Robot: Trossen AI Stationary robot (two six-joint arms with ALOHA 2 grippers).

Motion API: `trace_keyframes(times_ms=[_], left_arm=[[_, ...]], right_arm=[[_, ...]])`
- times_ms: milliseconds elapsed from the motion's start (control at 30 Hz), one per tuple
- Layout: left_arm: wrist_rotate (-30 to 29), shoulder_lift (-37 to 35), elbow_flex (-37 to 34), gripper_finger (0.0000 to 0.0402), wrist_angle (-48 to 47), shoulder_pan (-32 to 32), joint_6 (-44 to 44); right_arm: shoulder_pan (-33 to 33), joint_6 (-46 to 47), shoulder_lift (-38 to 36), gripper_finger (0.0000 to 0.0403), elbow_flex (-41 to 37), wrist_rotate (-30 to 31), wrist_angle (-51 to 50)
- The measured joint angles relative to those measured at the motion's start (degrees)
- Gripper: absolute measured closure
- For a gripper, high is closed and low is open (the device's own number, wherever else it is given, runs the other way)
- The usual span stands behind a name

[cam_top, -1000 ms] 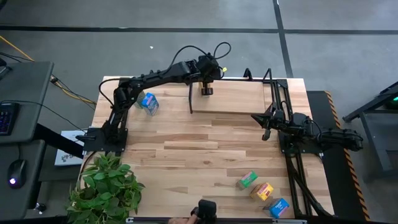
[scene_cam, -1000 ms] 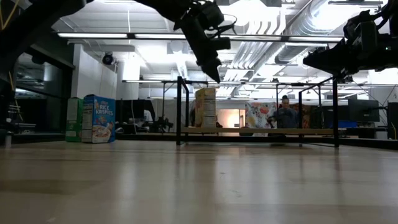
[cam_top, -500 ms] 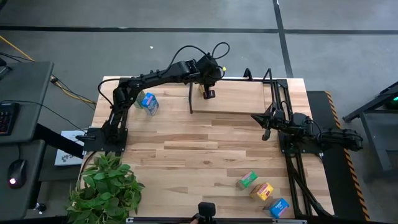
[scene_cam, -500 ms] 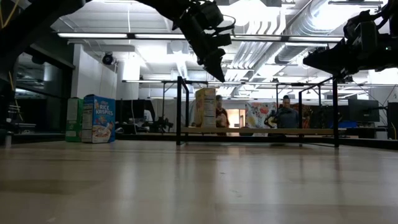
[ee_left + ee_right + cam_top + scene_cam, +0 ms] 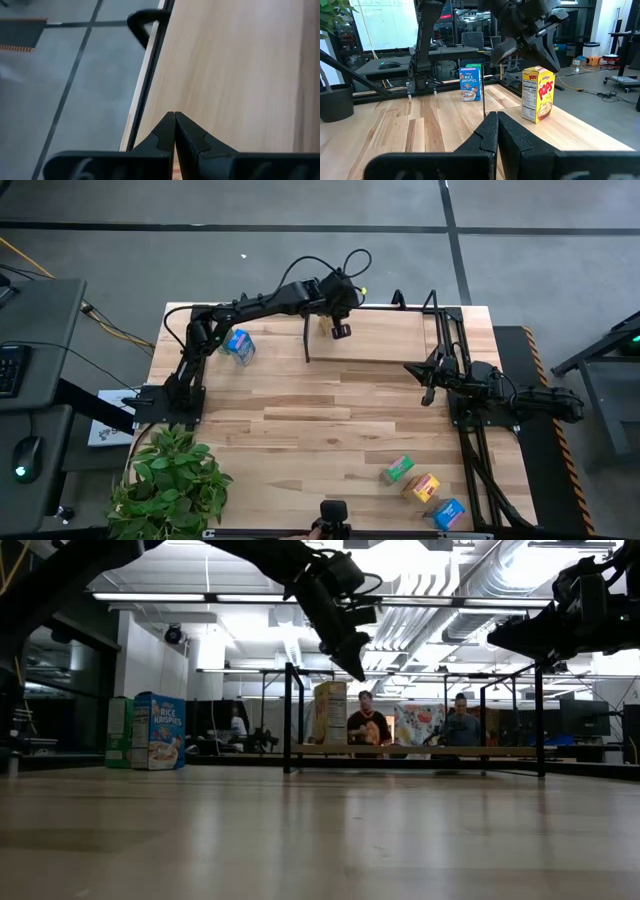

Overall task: Stack cereal on shelf
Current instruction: Put the top yellow cereal box on the shelf

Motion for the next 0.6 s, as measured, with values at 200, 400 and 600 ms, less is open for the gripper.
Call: trace_keyframes(times_ms=[200, 400, 600], left_arm=[[-2.34, 0.0, 0.0, 0.0401, -2.99, 0.15, -0.62], [-4.67, 0.0, 0.0, 0.0401, -4.56, 0.13, -0.6], [-4.93, 0.0, 0.0, 0.0401, -6.03, 0.13, -0.59]], right_arm=[[0.0, 0.01, 0.0, 0.0402, 0.0, 0.0, 0.0], [0.0, 0.02, 0.0, 0.0402, 0.0, 0.0, 0.01], [0.0, 0.01, 0.0, 0.0402, -0.02, -0.01, 0.0]])
